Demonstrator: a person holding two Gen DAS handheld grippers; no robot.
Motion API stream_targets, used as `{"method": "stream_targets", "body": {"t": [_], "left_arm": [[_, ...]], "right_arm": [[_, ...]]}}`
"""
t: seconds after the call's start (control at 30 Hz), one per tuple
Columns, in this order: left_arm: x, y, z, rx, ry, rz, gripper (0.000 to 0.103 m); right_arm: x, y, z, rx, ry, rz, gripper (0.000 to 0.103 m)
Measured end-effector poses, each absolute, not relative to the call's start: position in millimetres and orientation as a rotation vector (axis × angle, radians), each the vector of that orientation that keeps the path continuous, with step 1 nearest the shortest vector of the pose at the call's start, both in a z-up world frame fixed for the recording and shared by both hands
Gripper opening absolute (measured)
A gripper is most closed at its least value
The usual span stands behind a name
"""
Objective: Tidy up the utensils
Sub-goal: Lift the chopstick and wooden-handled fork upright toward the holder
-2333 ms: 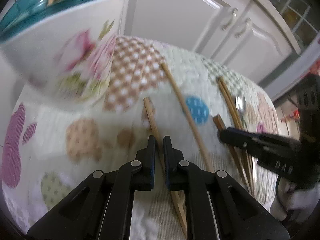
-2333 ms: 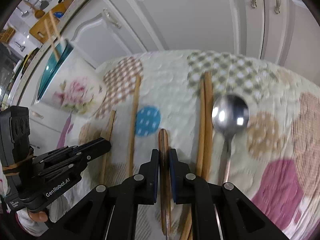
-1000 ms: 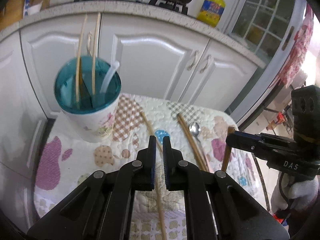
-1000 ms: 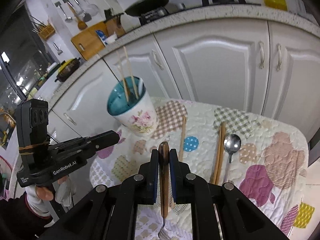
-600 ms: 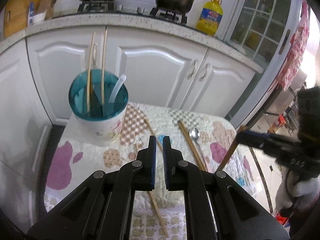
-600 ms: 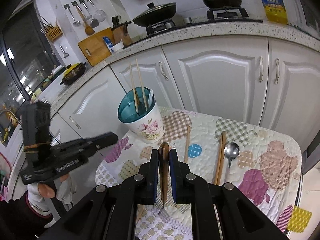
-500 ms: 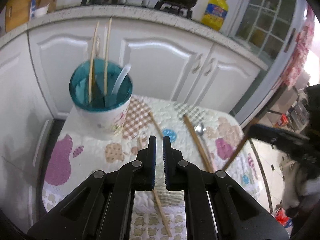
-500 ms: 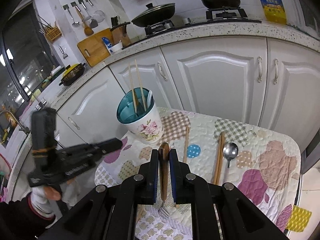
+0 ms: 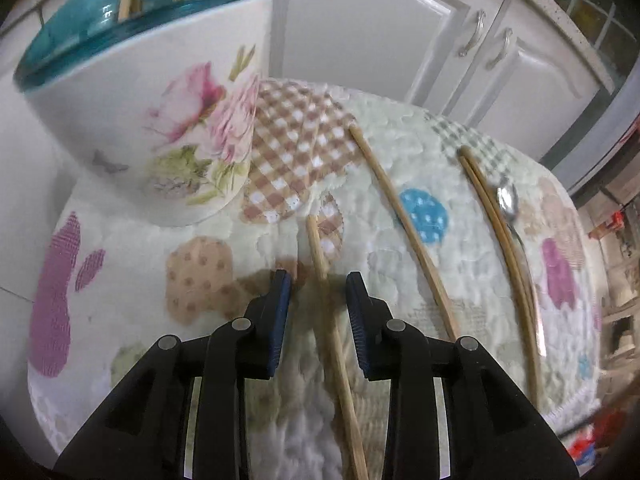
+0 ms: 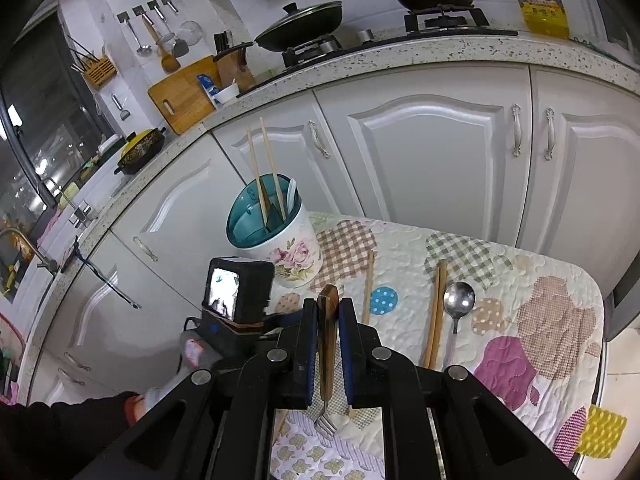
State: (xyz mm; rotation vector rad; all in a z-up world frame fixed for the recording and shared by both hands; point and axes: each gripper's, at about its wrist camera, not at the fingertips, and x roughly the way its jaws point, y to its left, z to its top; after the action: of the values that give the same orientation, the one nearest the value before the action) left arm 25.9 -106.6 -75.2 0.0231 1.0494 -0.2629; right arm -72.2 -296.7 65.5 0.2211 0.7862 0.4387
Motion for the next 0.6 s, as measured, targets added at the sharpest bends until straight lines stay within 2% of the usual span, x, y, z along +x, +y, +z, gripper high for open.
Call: {"method": "stream_targets", "body": {"t": [0.03, 0.13, 0.6], "left_arm": [[26.3, -108.3, -75.3, 0.038, 1.046, -0.266, 0.012], [26.8, -99.9, -72.1, -0.003, 1.066, -0.292, 0.006], [-29.1, -43.3, 40.3, -0.128, 0.858, -0.403, 0.004]], "right_arm": [[-72.6, -296.9, 66.0, 0.223, 0.786, 0.438, 0.010], [-74.1, -296.7, 67.6, 0.221, 0.782, 0.441, 0.010], [-77.6, -284.1, 89.7, 0.195, 0.724, 0.479, 0.010]]}}
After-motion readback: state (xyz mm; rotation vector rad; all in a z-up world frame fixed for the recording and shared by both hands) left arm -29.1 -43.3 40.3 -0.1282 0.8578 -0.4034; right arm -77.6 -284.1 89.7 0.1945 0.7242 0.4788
